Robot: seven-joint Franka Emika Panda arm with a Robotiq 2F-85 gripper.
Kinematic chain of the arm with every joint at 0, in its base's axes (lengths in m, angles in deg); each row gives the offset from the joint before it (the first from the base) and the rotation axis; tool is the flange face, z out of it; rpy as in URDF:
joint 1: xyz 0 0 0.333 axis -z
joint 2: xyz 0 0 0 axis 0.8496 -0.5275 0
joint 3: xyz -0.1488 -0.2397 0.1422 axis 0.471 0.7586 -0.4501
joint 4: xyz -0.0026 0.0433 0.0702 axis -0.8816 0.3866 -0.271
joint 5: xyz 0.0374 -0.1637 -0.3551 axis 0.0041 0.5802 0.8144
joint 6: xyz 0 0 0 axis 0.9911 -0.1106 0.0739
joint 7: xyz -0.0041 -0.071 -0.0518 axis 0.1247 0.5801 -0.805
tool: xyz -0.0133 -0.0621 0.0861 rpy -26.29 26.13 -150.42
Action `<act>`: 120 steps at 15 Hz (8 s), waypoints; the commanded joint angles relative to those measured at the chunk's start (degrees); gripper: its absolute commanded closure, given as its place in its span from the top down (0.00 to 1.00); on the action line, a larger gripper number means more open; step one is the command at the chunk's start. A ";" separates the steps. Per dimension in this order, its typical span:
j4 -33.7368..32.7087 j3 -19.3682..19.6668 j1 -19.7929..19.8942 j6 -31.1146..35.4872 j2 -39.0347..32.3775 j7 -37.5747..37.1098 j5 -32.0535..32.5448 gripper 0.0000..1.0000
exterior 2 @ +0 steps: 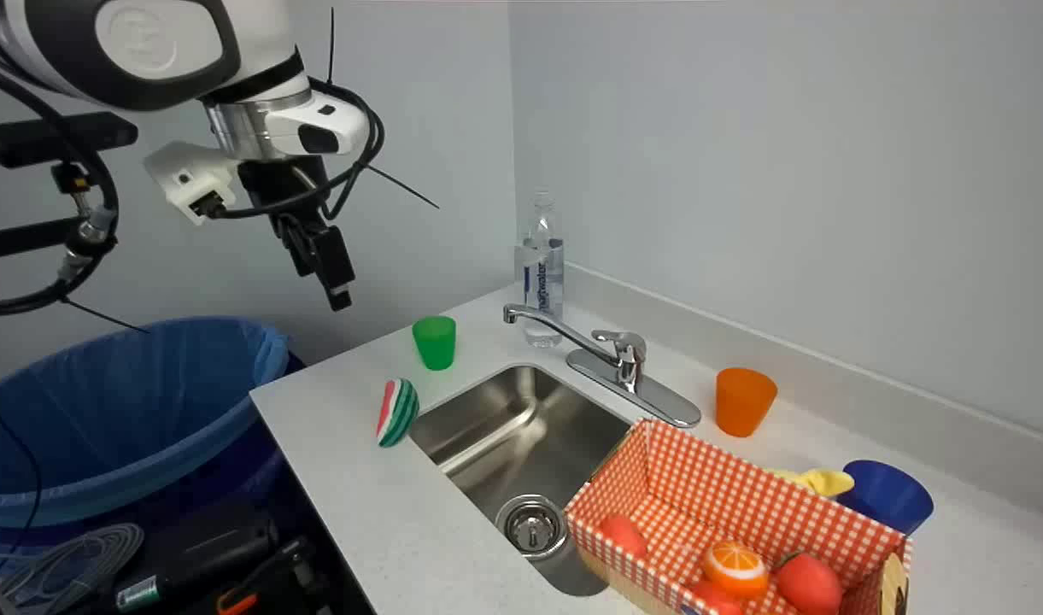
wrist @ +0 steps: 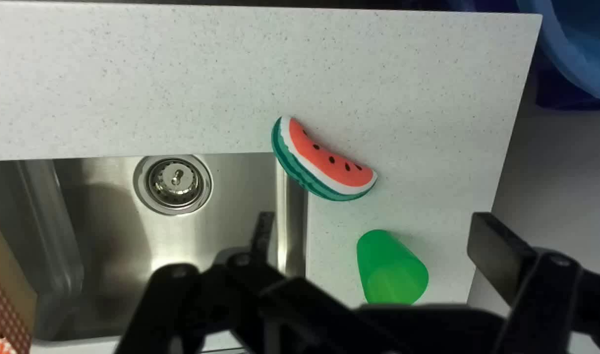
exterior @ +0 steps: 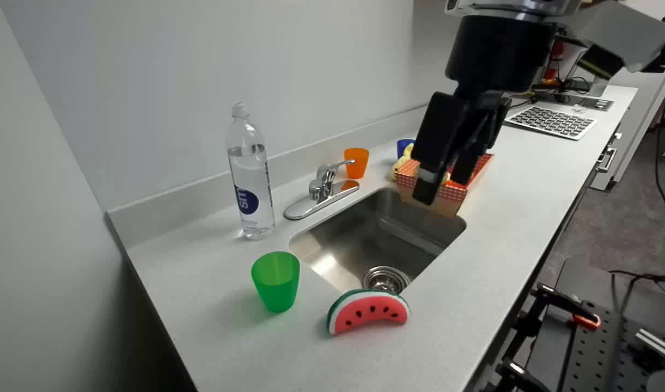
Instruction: Pick the watermelon plush toy on the side of the sink and put it in the box
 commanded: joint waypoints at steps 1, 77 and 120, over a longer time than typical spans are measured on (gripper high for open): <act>-0.10 0.10 -0.06 -0.16 -0.07 -0.05 0.10 1.00; -14.02 1.93 1.33 14.26 -28.47 12.83 13.24 0.03; -19.22 21.74 28.04 13.60 -30.92 -11.23 21.70 0.03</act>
